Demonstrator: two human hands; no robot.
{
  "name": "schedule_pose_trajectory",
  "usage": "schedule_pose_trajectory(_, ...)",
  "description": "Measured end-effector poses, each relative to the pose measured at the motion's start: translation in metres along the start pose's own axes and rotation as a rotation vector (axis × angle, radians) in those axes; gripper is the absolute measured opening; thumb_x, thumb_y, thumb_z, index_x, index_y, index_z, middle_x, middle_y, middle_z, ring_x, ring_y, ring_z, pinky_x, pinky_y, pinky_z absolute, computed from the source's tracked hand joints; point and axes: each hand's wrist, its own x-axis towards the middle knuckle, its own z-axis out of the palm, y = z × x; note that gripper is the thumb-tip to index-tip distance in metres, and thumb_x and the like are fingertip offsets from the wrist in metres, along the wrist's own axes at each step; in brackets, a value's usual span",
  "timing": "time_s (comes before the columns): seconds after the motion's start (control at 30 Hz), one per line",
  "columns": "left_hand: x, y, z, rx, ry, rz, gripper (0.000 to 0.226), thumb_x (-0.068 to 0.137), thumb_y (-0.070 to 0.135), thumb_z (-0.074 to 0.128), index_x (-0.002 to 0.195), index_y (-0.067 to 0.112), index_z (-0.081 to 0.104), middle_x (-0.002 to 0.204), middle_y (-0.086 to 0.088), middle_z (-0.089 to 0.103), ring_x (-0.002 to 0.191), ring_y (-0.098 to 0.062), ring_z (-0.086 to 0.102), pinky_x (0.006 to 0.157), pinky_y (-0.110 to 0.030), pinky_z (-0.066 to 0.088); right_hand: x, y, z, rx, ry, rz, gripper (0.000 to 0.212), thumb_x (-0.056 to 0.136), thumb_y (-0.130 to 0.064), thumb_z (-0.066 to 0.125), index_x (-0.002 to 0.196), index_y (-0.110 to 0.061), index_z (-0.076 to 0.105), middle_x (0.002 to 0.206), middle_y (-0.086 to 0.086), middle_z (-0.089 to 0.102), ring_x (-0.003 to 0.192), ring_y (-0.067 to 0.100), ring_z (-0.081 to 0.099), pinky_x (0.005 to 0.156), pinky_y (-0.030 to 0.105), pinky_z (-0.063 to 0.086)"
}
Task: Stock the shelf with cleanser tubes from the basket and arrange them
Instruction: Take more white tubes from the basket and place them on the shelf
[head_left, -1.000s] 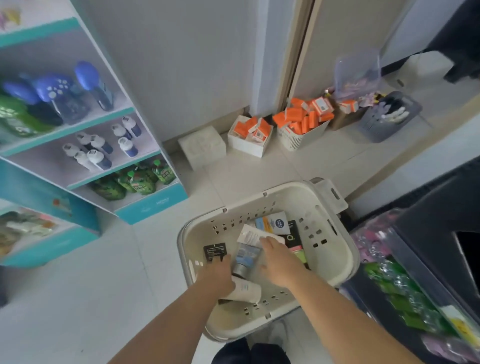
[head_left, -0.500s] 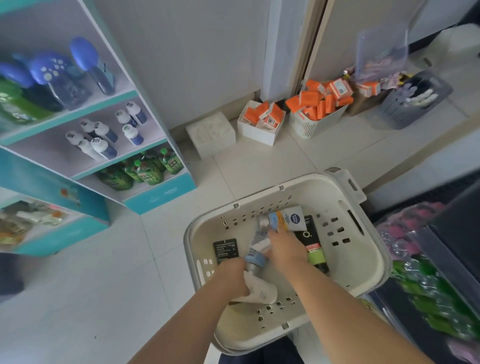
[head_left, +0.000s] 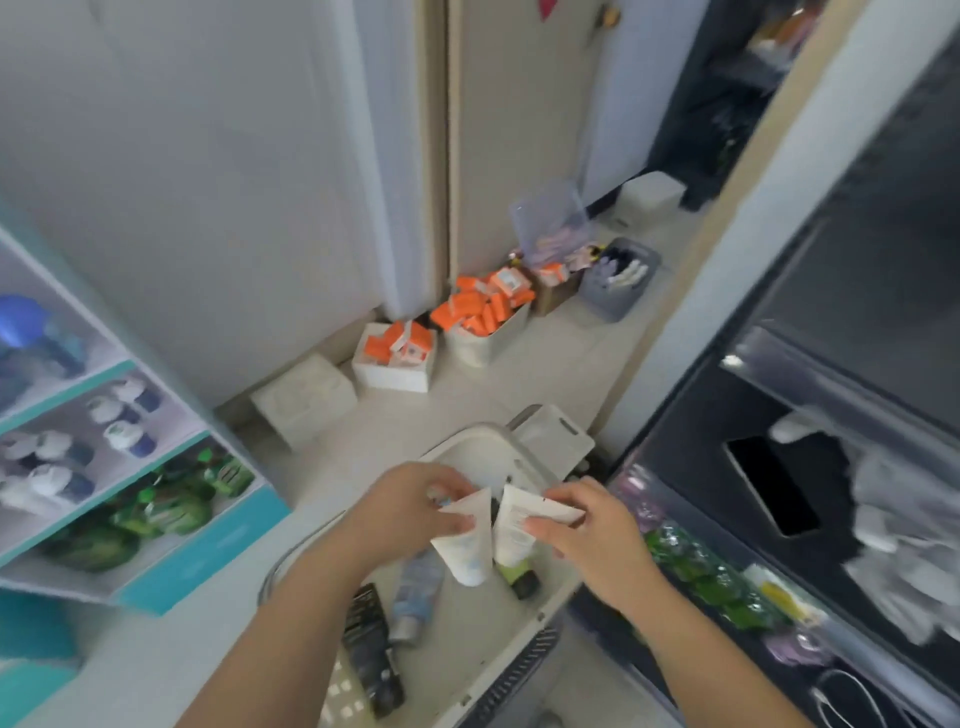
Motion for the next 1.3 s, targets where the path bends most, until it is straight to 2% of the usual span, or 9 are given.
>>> schedule_pose_trajectory(0.17,0.004,0.101,0.013,-0.087,-0.026,0.210,0.020,0.076,0.021,0.079,0.084,0.038,0.073,0.086,0.022,0.070,0.066,0.004,0.064,0.066,-0.022,0.054,-0.043,-0.034,-0.092,0.087,0.218,-0.078,0.018,0.073,-0.015,0.084,0.078,-0.029,0.072,0.085,-0.002,0.059,0.067,0.014,0.062,0.060,0.027,0.053)
schedule_pose_trajectory(0.23,-0.001,0.140,0.026,-0.112,-0.030,0.300,0.019,0.075,0.021,0.081,0.084,0.035,0.072,0.087,0.021,0.070,0.069,0.003,0.064,0.068,-0.018,0.051,-0.066,-0.038,-0.130,0.080,0.280,-0.101,0.017,0.074,-0.016,0.083,0.079,-0.028,0.073,0.085,-0.002,0.059,0.068,0.014,0.063,0.058,0.024,0.053)
schedule_pose_trajectory(0.4,-0.018,0.234,0.076,-0.176,-0.077,0.473,0.018,0.076,0.014,0.081,0.088,0.023,0.071,0.087,0.006,0.073,0.076,-0.010,0.070,0.062,-0.021,0.053,-0.139,-0.027,-0.222,0.051,0.437,-0.194,0.018,0.073,-0.020,0.082,0.077,-0.035,0.073,0.083,-0.007,0.061,0.078,0.018,0.064,0.069,0.037,0.055)
schedule_pose_trajectory(0.53,-0.045,0.308,0.138,-0.199,-0.103,0.589,0.020,0.077,0.009,0.080,0.085,0.024,0.070,0.080,0.015,0.073,0.072,-0.001,0.068,0.059,-0.015,0.049,-0.215,-0.001,-0.292,0.050,0.556,-0.241,0.011,0.067,-0.036,0.080,0.074,-0.034,0.072,0.082,-0.001,0.059,0.078,0.023,0.063,0.067,0.042,0.054)
schedule_pose_trajectory(0.63,-0.070,0.363,0.194,-0.204,-0.160,0.645,0.019,0.078,0.014,0.080,0.088,0.027,0.071,0.085,0.013,0.074,0.075,-0.009,0.070,0.062,-0.026,0.056,-0.278,0.022,-0.345,0.076,0.617,-0.230,0.011,0.068,-0.031,0.080,0.072,-0.026,0.071,0.083,0.004,0.058,0.072,0.029,0.062,0.055,0.033,0.054)
schedule_pose_trajectory(0.77,-0.099,0.430,0.275,-0.201,-0.264,0.719,0.018,0.078,0.016,0.079,0.090,0.028,0.072,0.088,0.011,0.075,0.078,-0.007,0.070,0.064,-0.027,0.056,-0.354,0.051,-0.414,0.037,0.692,-0.232,0.020,0.067,-0.028,0.080,0.078,-0.013,0.073,0.083,0.002,0.060,0.074,0.031,0.063,0.053,0.042,0.056)
schedule_pose_trajectory(0.93,-0.131,0.499,0.367,-0.225,-0.325,0.795,0.017,0.080,0.017,0.078,0.091,0.028,0.072,0.090,0.011,0.074,0.083,-0.008,0.070,0.069,-0.032,0.060,-0.435,0.076,-0.486,0.065,0.800,-0.228,0.011,0.067,-0.029,0.078,0.075,-0.022,0.074,0.083,-0.002,0.061,0.068,0.019,0.064,0.053,0.031,0.054)
schedule_pose_trajectory(1.17,-0.141,0.571,0.442,-0.255,-0.162,0.923,0.017,0.083,0.023,0.074,0.098,0.030,0.069,0.092,0.019,0.069,0.085,0.002,0.063,0.068,-0.015,0.051,-0.465,0.095,-0.561,0.031,1.029,-0.234,0.010,0.081,-0.024,0.076,0.090,-0.024,0.072,0.090,-0.006,0.064,0.082,0.022,0.064,0.063,0.039,0.058)
schedule_pose_trajectory(1.3,-0.118,0.588,0.457,-0.177,-0.017,0.931,0.017,0.086,0.026,0.070,0.102,0.030,0.066,0.095,0.019,0.067,0.088,0.002,0.062,0.073,-0.023,0.052,-0.430,0.105,-0.583,0.069,1.069,-0.219,0.010,0.084,-0.025,0.074,0.093,-0.025,0.070,0.095,0.000,0.063,0.083,0.021,0.064,0.062,0.039,0.060)
